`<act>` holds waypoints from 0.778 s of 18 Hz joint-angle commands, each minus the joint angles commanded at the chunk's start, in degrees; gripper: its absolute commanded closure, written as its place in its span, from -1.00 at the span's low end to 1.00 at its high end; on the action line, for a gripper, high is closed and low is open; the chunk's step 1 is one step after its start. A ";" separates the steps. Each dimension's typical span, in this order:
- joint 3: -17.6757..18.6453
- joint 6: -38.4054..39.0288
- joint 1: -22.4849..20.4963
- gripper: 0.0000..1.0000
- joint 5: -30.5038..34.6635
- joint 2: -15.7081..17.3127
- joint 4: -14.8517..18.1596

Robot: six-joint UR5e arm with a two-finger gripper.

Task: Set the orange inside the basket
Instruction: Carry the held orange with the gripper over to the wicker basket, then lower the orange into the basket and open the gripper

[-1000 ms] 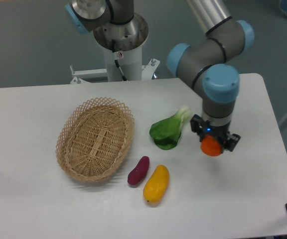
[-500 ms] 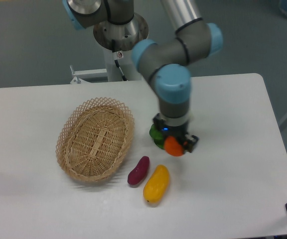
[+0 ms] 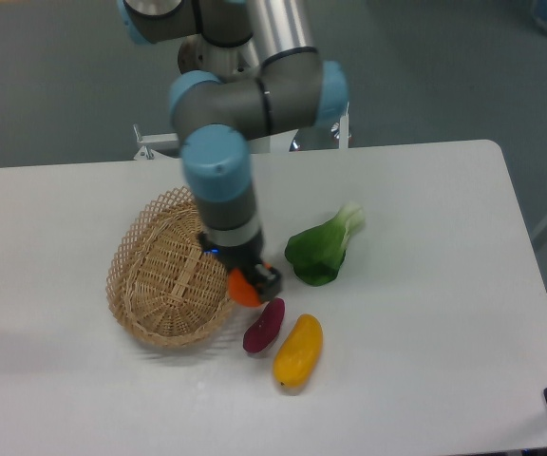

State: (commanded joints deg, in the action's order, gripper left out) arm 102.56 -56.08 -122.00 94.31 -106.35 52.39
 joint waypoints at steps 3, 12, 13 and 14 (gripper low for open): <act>1.76 1.67 2.81 -0.51 -0.09 0.53 -0.71; 4.40 3.25 5.81 -0.59 1.84 0.35 -0.71; 4.49 3.69 5.81 -0.60 1.85 0.27 -0.71; 4.40 3.96 6.25 -0.65 1.85 0.09 -0.71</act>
State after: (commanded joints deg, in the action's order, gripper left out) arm 106.96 -52.12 -115.76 96.15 -106.26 51.68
